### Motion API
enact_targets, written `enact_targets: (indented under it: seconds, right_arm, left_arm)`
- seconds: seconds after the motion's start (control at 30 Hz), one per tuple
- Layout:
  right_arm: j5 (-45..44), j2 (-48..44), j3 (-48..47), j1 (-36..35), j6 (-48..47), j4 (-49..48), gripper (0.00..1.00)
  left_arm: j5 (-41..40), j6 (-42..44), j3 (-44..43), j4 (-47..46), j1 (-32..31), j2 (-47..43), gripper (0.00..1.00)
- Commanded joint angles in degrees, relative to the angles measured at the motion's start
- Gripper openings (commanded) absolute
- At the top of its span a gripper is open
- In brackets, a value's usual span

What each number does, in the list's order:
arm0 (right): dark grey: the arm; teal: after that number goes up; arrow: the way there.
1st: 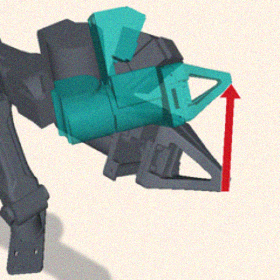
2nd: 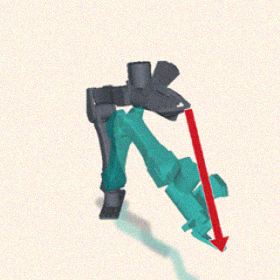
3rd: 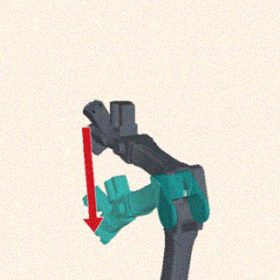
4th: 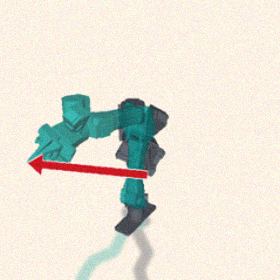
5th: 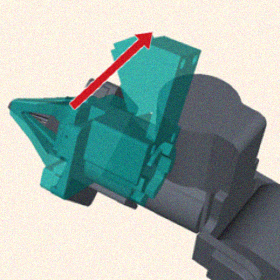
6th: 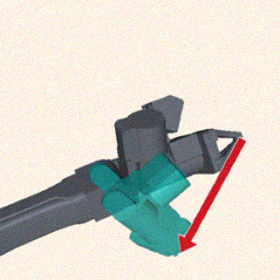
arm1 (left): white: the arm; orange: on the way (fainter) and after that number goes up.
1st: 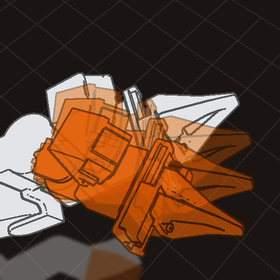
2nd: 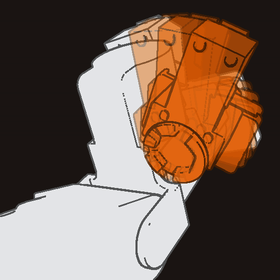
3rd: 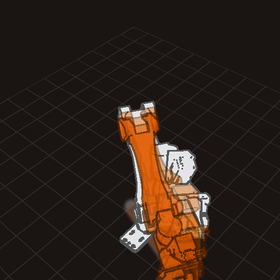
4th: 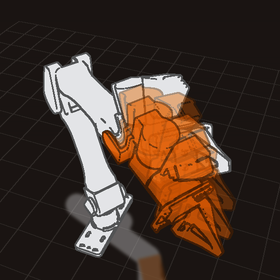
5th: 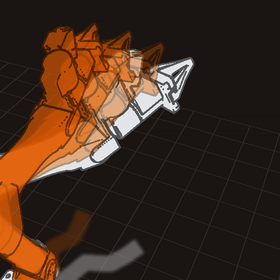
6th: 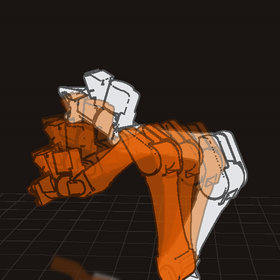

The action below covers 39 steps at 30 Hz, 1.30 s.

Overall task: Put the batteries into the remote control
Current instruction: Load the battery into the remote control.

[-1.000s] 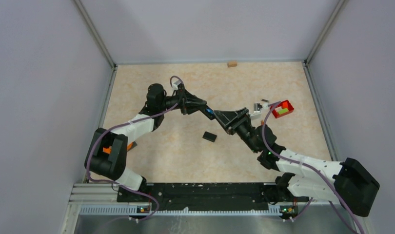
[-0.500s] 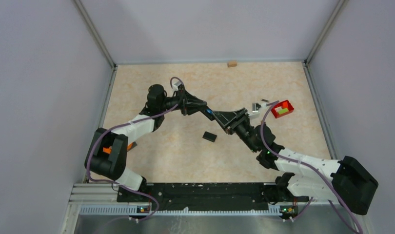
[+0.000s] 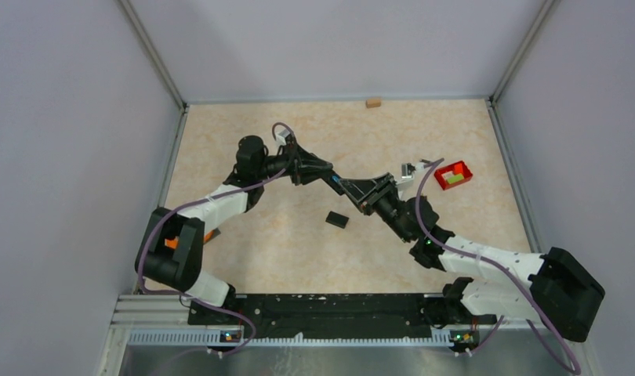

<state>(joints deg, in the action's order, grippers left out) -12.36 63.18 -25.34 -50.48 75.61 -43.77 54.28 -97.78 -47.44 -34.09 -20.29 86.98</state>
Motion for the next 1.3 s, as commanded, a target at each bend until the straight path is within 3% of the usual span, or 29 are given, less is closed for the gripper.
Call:
enact_targets:
  seconds: [0.0,0.17,0.23,0.27,0.3,0.33,0.37,0.43,0.5,0.7,0.9,1.27]
  right_arm:
    - [-0.58,0.01,-2.37,0.24,0.77,8.31,0.22]
    - [0.71,-1.65,-3.81,1.00,0.94,13.44,0.05]
    - [1.11,-1.92,-4.66,1.17,0.02,15.23,0.05]
    - [1.56,-2.04,-4.80,1.31,-0.58,15.25,0.13]
    - [1.97,-2.15,-4.77,1.31,-1.23,14.38,0.28]
    - [2.14,-2.40,-4.39,1.33,-1.72,13.54,0.51]
    - [2.14,-2.75,-4.17,1.32,-2.23,12.77,0.61]
    - [2.40,-3.45,-4.00,1.66,-3.27,11.91,0.71]
    - [3.19,-4.30,-3.61,2.00,-4.70,9.75,0.74]
    - [8.22,-6.10,-4.82,3.53,-12.19,9.33,0.74]
    - [17.28,-4.44,-12.23,5.08,-27.99,22.88,0.72]
    - [30.50,-2.13,-16.83,6.35,-39.81,30.62,0.50]
  left_arm:
    - [1.57,5.84,-2.02,1.85,-1.14,-4.20,0.00]
    - [-0.04,13.73,-3.87,7.76,-1.09,-5.31,0.00]
    - [-0.74,16.06,-4.30,8.73,-1.10,-5.70,0.00]
    - [-0.90,17.30,-4.62,9.68,-1.09,-5.90,0.00]
    - [-1.14,18.71,-4.92,10.76,-1.09,-6.08,0.00]
    - [-1.50,20.45,-5.20,12.14,-1.10,-6.38,0.00]
    - [-2.04,22.39,-5.66,14.02,-1.00,-6.67,0.00]
    - [-3.03,27.29,-6.85,18.53,-1.00,-7.18,0.00]
    - [-3.84,31.70,-7.98,22.46,-1.02,-7.54,0.00]
    - [-2.10,38.34,-8.69,23.25,-1.04,-8.14,0.00]
    - [2.46,41.52,-10.03,22.44,-1.05,-8.45,0.00]
    - [9.06,46.11,-11.42,24.07,-1.05,-8.58,0.00]
